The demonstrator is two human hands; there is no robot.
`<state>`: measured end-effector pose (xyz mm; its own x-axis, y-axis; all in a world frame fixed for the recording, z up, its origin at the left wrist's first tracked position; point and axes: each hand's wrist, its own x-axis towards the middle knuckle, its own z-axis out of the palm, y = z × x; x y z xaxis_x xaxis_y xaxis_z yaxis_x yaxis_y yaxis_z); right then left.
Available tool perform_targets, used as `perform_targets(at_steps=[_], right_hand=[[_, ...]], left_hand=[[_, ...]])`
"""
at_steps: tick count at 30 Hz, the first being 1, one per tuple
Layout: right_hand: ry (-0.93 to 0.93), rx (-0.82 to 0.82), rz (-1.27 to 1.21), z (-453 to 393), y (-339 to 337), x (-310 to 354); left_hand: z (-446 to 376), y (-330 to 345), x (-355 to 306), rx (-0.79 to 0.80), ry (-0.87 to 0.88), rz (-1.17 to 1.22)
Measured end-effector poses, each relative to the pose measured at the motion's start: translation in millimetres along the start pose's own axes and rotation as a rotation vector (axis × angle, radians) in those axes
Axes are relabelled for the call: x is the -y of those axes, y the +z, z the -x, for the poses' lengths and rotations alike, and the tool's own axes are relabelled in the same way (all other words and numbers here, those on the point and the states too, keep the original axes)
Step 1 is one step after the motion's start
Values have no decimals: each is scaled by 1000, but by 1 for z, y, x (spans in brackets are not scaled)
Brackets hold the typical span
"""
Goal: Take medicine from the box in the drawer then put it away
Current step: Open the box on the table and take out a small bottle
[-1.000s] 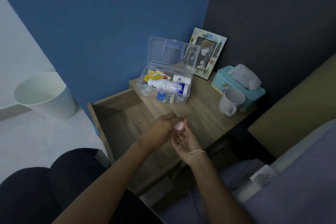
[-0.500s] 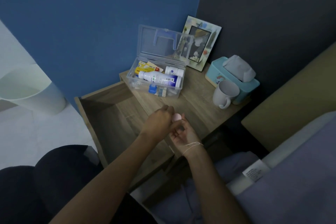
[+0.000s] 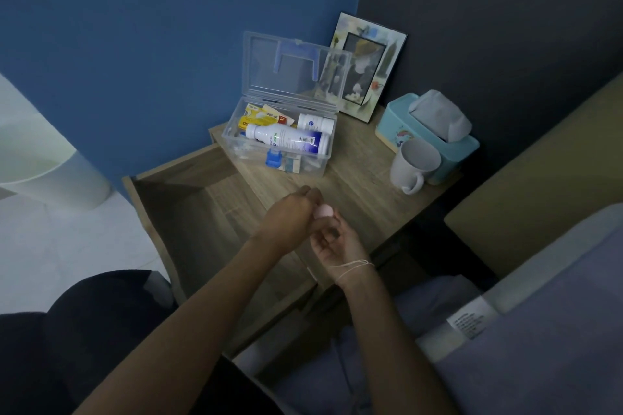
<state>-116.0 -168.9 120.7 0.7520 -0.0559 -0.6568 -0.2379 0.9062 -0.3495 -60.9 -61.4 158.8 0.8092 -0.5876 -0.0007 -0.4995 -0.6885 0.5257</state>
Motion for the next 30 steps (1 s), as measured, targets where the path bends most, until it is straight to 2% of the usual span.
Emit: perform_targets(at_steps=[4,10,12,14,17,22,25,28,30], right_hand=[[-26,43,38,-1,-4,-1],[-22,65,52,-1,-3,-2],[-10,42,51,-1,-4,-1],[-1,-6,11,-1,-4,1],[-5,-53,-39,-3,-4,4],[0,-66,-83,-5,-7,2],[-21,-67,-76,-7,-8,3],[-53,-68,-39,-12,-11,3],[-78,-62,-13,-13,-13,2]], left_hand=[[2,10,2,-82,-114,36],[3,19,5,-125,-215,-13],[3,18,5,-77,-161,100],[3,15,8,-3,-26,224],[0,11,14,66,112,192],[-6,11,14,133,95,141],[-9,15,10,167,125,7],[-9,22,4,126,76,-78],[-9,25,2,55,1,-46]])
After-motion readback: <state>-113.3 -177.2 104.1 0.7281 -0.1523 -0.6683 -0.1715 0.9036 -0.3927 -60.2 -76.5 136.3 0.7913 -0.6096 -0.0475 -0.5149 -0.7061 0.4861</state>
